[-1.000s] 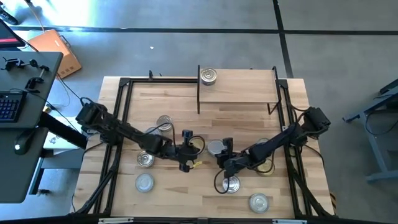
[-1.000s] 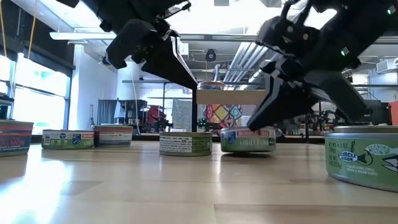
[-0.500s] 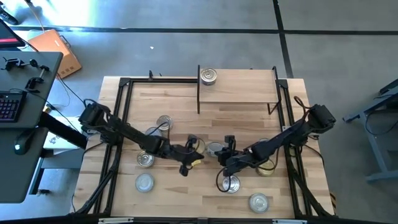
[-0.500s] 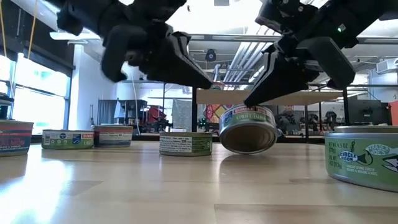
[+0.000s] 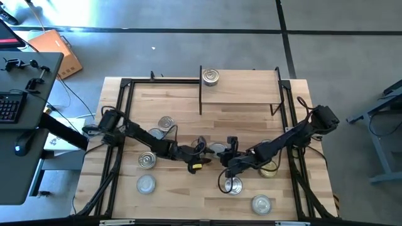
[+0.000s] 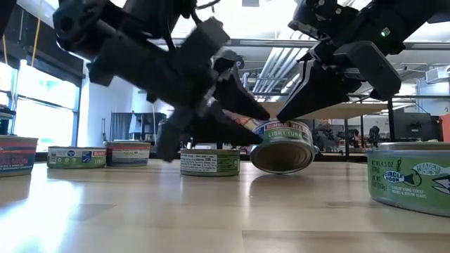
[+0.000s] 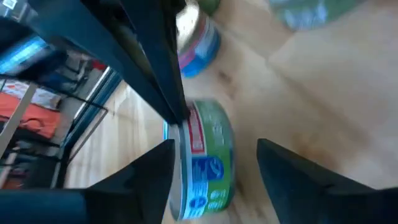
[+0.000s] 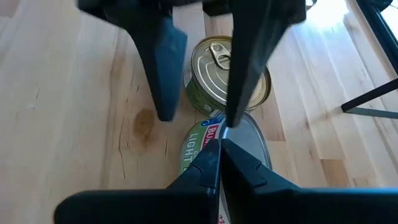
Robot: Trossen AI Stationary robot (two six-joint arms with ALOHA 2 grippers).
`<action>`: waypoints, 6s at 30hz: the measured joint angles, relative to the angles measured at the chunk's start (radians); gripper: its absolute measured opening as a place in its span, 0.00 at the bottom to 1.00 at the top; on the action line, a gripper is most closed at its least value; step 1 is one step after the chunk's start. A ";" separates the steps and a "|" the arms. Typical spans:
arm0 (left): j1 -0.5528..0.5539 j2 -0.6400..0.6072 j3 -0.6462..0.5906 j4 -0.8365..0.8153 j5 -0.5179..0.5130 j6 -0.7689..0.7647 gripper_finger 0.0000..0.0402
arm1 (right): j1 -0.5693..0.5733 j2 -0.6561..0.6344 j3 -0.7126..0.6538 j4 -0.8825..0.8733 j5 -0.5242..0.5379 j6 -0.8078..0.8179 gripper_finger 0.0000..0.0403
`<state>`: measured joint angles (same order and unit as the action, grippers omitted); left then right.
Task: Stack canned seafood by type on shelf
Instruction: Put the white green tuna can on the shelf, then put the green tuna can on the shelf
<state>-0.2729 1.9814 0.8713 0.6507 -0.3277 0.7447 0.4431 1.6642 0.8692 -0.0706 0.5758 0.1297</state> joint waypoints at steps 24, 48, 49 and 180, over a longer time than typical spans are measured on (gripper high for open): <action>0.006 0.098 0.078 -0.018 -0.172 -0.127 0.30 | 0.000 -0.043 0.000 -0.037 -0.004 -0.015 0.26; 0.006 0.098 0.076 -0.015 -0.185 -0.167 0.43 | -0.012 0.058 0.003 -0.064 0.046 -0.025 0.29; 0.001 0.097 0.076 -0.016 -0.207 -0.164 0.43 | -0.011 0.058 0.003 -0.064 0.053 -0.026 0.29; -0.019 -0.132 -0.039 -0.389 -0.157 -0.742 0.46 | -0.007 -0.084 -0.272 0.478 0.109 0.452 0.39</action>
<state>-0.2924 1.8491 0.8326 0.2615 -0.4843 0.0032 0.4359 1.5799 0.5968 0.4079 0.6846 0.5815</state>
